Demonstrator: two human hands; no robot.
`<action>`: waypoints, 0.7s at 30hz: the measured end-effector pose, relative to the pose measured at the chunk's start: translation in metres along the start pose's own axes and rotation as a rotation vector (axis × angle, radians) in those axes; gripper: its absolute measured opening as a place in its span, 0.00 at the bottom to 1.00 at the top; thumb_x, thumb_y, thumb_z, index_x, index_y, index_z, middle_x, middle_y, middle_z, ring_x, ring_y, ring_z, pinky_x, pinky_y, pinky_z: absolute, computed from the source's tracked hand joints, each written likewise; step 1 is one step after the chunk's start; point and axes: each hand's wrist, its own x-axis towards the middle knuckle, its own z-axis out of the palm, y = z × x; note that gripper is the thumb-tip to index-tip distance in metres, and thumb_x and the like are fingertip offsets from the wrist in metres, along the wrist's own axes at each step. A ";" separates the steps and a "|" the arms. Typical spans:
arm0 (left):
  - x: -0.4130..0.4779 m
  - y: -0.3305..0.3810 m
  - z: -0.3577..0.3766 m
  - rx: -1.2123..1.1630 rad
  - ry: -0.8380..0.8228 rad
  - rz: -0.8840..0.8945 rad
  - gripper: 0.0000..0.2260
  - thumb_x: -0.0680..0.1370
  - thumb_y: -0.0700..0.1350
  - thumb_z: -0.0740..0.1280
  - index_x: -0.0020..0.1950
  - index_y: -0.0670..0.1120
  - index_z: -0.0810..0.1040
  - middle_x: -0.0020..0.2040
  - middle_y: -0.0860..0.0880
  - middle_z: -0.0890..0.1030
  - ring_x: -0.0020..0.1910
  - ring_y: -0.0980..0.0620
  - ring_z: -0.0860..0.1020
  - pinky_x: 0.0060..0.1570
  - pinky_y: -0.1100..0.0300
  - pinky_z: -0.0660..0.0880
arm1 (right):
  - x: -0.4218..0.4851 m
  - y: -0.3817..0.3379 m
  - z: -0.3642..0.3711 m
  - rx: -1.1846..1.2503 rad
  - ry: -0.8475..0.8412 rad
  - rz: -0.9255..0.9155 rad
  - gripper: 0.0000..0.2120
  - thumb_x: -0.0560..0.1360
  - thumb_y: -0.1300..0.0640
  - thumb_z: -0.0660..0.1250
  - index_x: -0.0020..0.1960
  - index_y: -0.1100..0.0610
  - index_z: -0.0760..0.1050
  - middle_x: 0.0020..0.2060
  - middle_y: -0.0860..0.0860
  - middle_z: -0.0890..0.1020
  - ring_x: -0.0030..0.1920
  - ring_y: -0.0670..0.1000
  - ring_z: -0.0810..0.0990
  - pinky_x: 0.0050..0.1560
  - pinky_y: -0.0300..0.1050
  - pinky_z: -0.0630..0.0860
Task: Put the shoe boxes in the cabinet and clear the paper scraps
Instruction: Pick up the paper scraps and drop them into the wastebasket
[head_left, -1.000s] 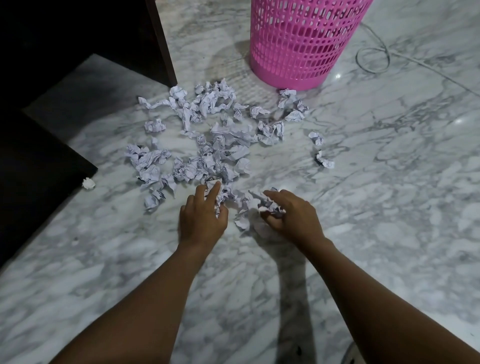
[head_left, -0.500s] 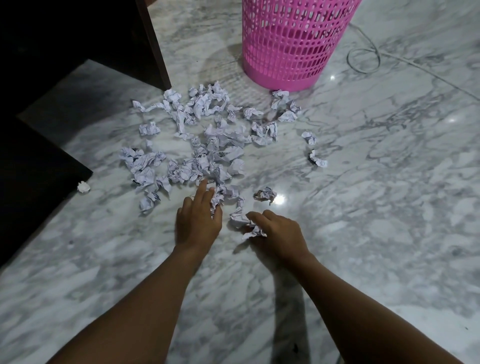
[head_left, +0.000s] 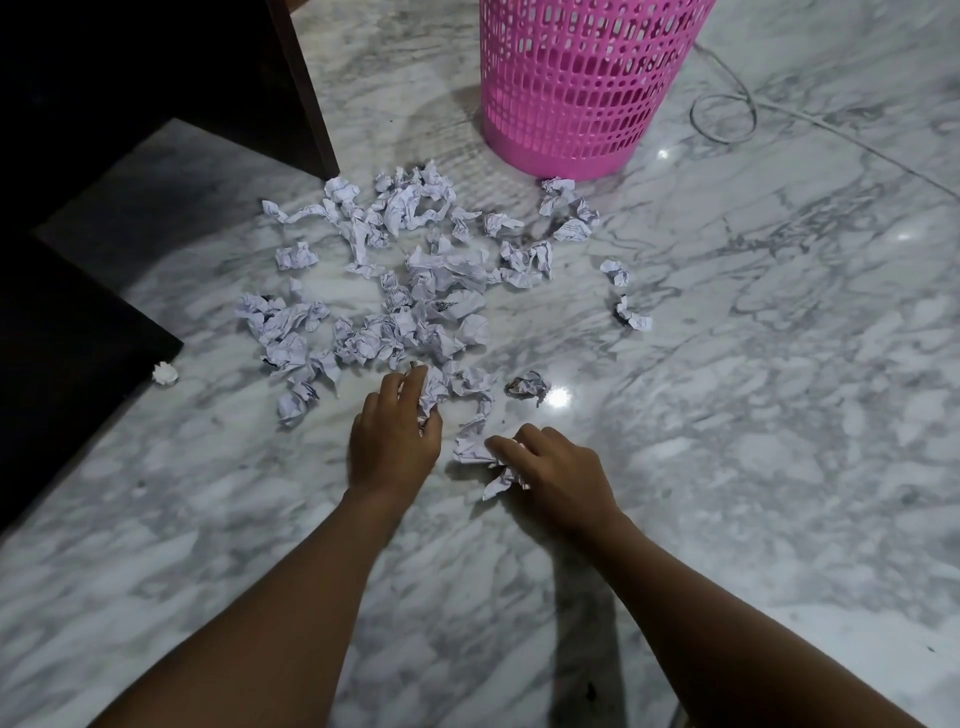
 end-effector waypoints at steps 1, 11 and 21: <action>0.001 0.001 -0.001 -0.003 -0.019 -0.012 0.25 0.75 0.47 0.69 0.72 0.48 0.70 0.60 0.45 0.76 0.50 0.41 0.77 0.44 0.48 0.78 | 0.001 0.000 0.001 -0.003 0.005 -0.014 0.21 0.64 0.47 0.74 0.56 0.46 0.76 0.41 0.47 0.76 0.36 0.53 0.77 0.23 0.41 0.65; 0.000 0.012 -0.013 -0.126 -0.098 -0.123 0.20 0.76 0.46 0.68 0.67 0.46 0.73 0.60 0.44 0.75 0.51 0.40 0.78 0.47 0.49 0.75 | 0.016 0.001 -0.003 0.180 -0.045 0.039 0.24 0.61 0.49 0.71 0.56 0.47 0.73 0.35 0.52 0.80 0.29 0.57 0.80 0.26 0.43 0.71; -0.019 0.023 -0.017 -0.189 0.008 0.157 0.13 0.71 0.44 0.72 0.54 0.46 0.77 0.51 0.48 0.76 0.42 0.44 0.78 0.34 0.55 0.74 | 0.055 0.031 -0.041 0.559 0.203 0.634 0.17 0.69 0.57 0.73 0.57 0.46 0.81 0.45 0.52 0.86 0.48 0.54 0.84 0.49 0.48 0.79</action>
